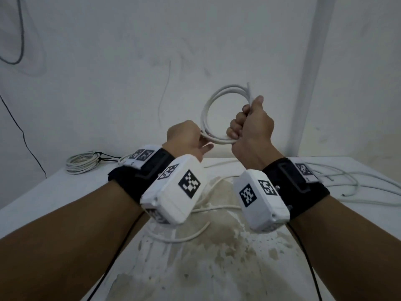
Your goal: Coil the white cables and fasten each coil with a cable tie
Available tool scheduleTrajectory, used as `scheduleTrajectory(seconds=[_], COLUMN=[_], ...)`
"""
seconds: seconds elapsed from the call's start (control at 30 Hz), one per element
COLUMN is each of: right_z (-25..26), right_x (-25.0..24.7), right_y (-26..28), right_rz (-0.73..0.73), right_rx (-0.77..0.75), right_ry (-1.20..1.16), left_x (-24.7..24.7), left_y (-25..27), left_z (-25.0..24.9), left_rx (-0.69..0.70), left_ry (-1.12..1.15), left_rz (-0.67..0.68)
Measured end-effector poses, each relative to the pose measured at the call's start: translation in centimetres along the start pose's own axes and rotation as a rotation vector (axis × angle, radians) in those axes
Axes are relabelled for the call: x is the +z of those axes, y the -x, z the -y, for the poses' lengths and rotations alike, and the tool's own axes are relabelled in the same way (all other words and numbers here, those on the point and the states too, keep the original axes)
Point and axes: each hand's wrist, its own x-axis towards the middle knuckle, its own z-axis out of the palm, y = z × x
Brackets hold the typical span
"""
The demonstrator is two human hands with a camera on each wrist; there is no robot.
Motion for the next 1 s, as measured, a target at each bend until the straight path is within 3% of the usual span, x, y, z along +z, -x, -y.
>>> scheduleTrajectory(seconds=[0.13,0.23,0.37,0.53,0.63,0.7,0.83,1.0], right_z=[1.2,1.9,2.1,1.4,0.9,0.7,0.3,-0.2], right_x=[-1.3,-1.9,-1.9,-2.0,-1.8,-1.9,-1.9,-1.6], right_y=[-0.6,-0.8,-0.5,0.2,0.4,0.4,0.3,0.1], right_rz=[-0.049,-0.049,0.021,0.134,0.184,0.188,0.193,0.193], right_rx=[-0.006,-0.012,-0.006,0.057,0.089,0.099,0.117,0.136], right_ry=[-0.013,-0.046,0.007,0.098,0.107,0.106,0.119,0.166], left_x=[0.6,1.1,2.1,2.3,2.0,1.6,0.4,-0.9], left_y=[0.0,-0.3,-0.2,-0.4,-1.0,-1.2,-1.4,-1.6], left_z=[-1.2,-1.4,-1.4,-2.0,-1.9,-2.1,-2.4,-2.4], left_rx=[0.091,0.192,0.323,0.473,0.621,0.627,0.479,0.646], left_ry=[0.031,-0.162,-0.346,-0.434,-0.682,-0.766,-0.696,-0.661], left_rz=[-0.053,-0.04,0.031,0.009,0.011,0.024,0.18,0.289])
